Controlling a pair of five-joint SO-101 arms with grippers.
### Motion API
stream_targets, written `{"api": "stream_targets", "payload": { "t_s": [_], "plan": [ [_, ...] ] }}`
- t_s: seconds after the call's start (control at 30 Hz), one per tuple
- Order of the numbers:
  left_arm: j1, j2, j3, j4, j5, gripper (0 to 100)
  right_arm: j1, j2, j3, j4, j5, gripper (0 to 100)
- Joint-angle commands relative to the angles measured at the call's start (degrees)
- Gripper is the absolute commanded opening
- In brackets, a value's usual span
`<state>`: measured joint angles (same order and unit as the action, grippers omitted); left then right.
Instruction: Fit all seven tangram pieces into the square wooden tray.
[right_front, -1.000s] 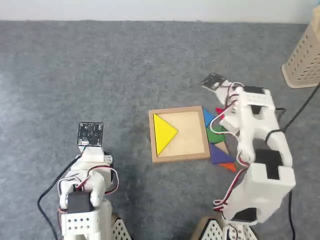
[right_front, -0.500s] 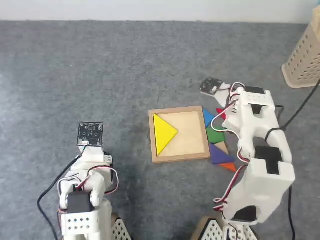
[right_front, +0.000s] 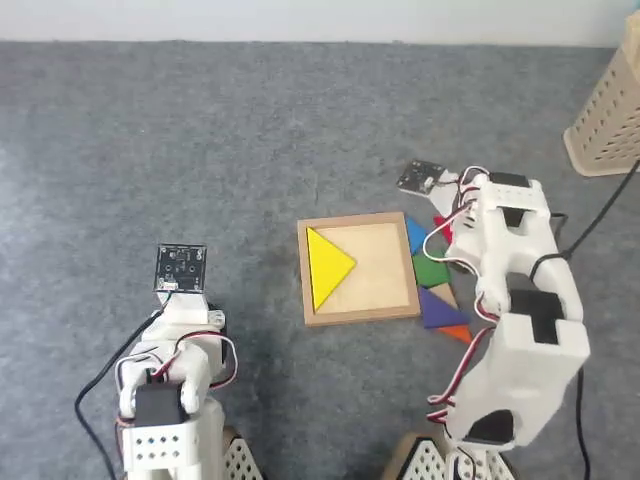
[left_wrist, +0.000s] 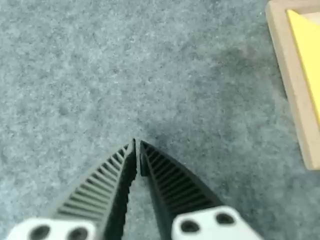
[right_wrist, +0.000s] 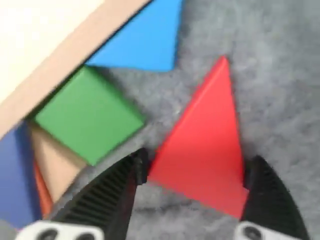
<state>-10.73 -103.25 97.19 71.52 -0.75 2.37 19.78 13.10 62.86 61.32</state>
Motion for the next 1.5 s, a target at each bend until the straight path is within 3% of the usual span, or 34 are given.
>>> {"api": "stream_targets", "payload": {
  "t_s": [0.0, 0.1, 0.37, 0.57, 0.7, 0.87, 1.17, 1.33, 1.47],
  "plan": [
    [0.18, -0.88, -0.66, 0.09, 0.44, 1, 0.48, 1.63, -3.60, 1.45, -5.27, 14.9],
    [0.18, -0.88, -0.66, 0.09, 0.44, 1, -0.13, 4.70, -7.65, 4.70, -11.78, 7.3],
    [0.18, -0.88, -0.66, 0.09, 0.44, 1, 0.13, 11.38, -24.97, 12.35, -35.96, 7.6],
    [0.18, -0.88, -0.66, 0.09, 0.44, 1, 1.36, 16.57, -36.75, 15.25, -49.85, 7.6],
    [0.18, -0.88, -0.66, 0.09, 0.44, 1, 2.86, 17.63, -40.97, 17.89, -54.95, 8.4],
    [0.18, -0.88, -0.66, 0.09, 0.44, 1, 3.03, 17.45, -44.66, 22.90, -50.99, 21.6],
    [0.18, -0.88, -0.66, 0.09, 0.44, 1, 3.03, 4.09, -42.29, 25.71, -43.08, 22.4],
    [0.18, -0.88, -0.66, 0.09, 0.44, 1, 2.07, -8.48, -26.81, 22.55, -36.92, 22.4],
    [0.18, -0.88, -0.66, 0.09, 0.44, 1, 1.63, -16.40, -7.82, 12.44, -32.35, 22.4]
  ]
}}
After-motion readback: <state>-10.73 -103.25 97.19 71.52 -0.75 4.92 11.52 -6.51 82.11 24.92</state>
